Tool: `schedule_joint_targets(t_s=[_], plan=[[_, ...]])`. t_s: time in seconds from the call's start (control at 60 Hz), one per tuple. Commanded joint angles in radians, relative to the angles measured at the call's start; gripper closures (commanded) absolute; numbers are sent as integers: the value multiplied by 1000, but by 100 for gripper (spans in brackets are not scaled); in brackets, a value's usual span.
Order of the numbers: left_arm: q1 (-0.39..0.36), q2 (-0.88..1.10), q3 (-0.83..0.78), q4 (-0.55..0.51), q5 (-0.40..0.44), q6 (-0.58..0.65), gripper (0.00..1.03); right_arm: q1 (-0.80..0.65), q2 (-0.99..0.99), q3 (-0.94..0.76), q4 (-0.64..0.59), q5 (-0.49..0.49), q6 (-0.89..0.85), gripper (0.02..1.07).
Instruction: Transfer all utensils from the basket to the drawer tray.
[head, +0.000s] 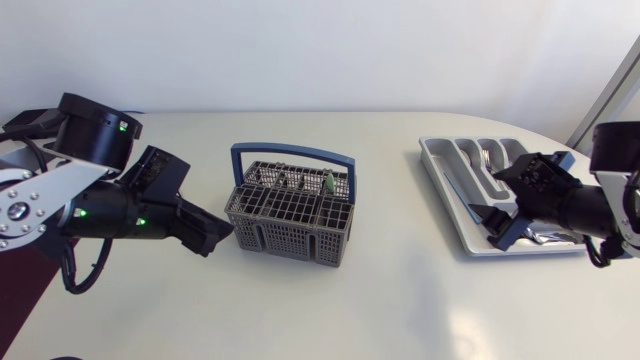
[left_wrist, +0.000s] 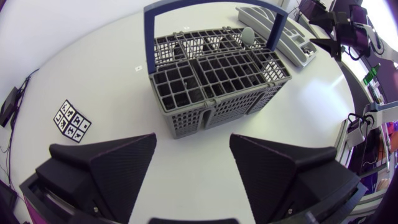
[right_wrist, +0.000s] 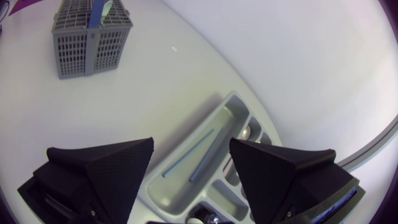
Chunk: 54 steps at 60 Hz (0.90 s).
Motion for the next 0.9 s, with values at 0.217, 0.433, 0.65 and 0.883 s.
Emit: schedule_joint_targets(t_s=[0.217,0.433,0.65,0.883], plan=[[11,42,-87,86,-12,39,44,267,197,215,-35,46,306,31],[11,119,-90,154,-10,30,70,402,327,368,-72,45,424,67],[13,203,-86,226,-10,30,84,458,467,498,-101,-1,501,93],[19,305,-38,293,-10,30,84,477,527,571,-177,-149,530,96]])
